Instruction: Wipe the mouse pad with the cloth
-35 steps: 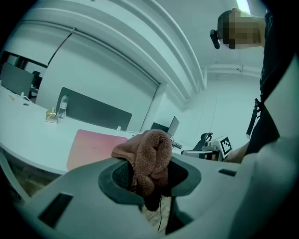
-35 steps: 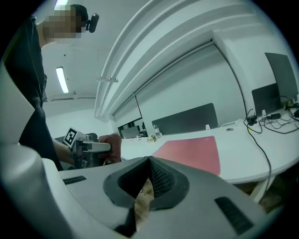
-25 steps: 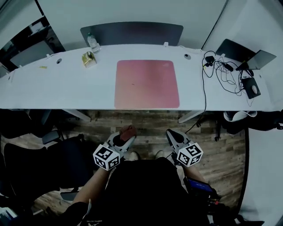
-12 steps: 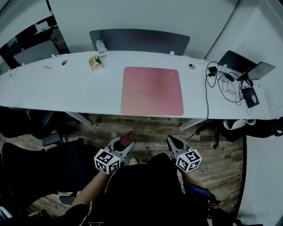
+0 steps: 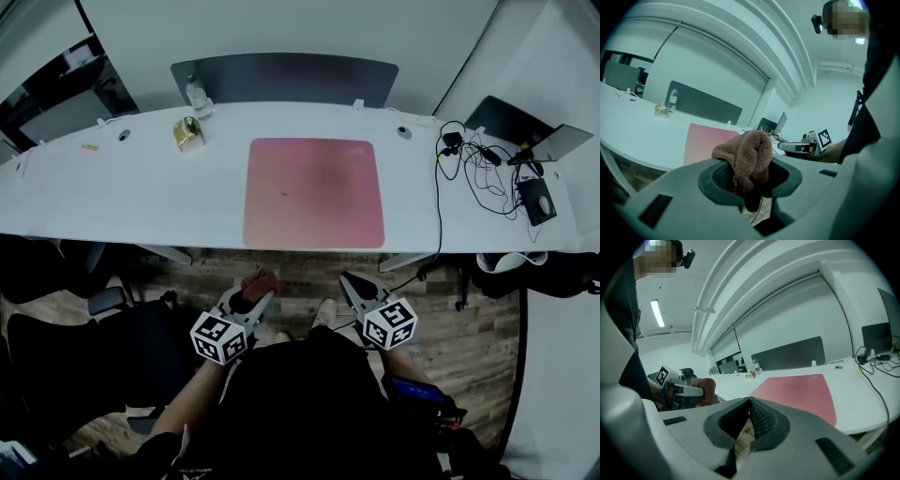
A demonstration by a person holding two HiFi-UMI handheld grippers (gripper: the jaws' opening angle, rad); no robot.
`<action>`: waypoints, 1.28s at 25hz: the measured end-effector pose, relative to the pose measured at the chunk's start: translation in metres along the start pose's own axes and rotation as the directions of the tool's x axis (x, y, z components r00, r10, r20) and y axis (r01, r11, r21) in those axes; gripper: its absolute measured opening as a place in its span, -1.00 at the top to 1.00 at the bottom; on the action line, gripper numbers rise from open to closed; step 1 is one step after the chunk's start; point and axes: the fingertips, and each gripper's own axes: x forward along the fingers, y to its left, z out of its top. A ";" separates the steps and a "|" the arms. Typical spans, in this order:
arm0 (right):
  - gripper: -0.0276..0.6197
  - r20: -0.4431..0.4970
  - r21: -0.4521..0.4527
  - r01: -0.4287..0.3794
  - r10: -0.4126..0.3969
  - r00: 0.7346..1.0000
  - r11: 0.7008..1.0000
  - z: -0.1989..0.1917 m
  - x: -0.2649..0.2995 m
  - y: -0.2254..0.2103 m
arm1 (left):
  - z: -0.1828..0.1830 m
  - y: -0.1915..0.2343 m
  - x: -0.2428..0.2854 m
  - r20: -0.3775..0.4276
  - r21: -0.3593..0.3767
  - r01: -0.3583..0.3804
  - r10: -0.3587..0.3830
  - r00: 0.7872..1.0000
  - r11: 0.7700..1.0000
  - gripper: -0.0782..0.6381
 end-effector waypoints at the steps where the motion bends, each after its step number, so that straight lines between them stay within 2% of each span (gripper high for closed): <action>1: 0.83 -0.001 -0.002 -0.010 0.010 1.000 1.000 0.003 0.004 -0.006 | 0.003 0.002 0.008 -0.002 -0.003 -0.009 0.009 1.000 1.000 0.41; 12: 0.83 0.000 -0.013 -0.089 0.089 0.996 0.996 0.029 0.019 -0.094 | 0.040 0.006 0.096 0.003 -0.024 -0.107 0.107 0.994 0.994 0.41; 20: 0.84 0.009 0.001 -0.128 0.128 0.992 0.992 0.035 0.028 -0.134 | 0.055 0.011 0.118 -0.035 -0.023 -0.197 0.197 0.980 0.980 0.41; 28: 0.83 0.009 0.025 -0.124 0.124 0.992 0.992 0.039 0.045 -0.145 | 0.063 0.033 0.140 -0.063 -0.029 -0.211 0.209 0.976 0.977 0.42; 32: 0.83 -0.010 0.023 -0.098 0.098 0.995 0.995 0.046 0.060 -0.156 | 0.071 0.053 0.152 -0.060 -0.051 -0.194 0.191 0.980 0.980 0.42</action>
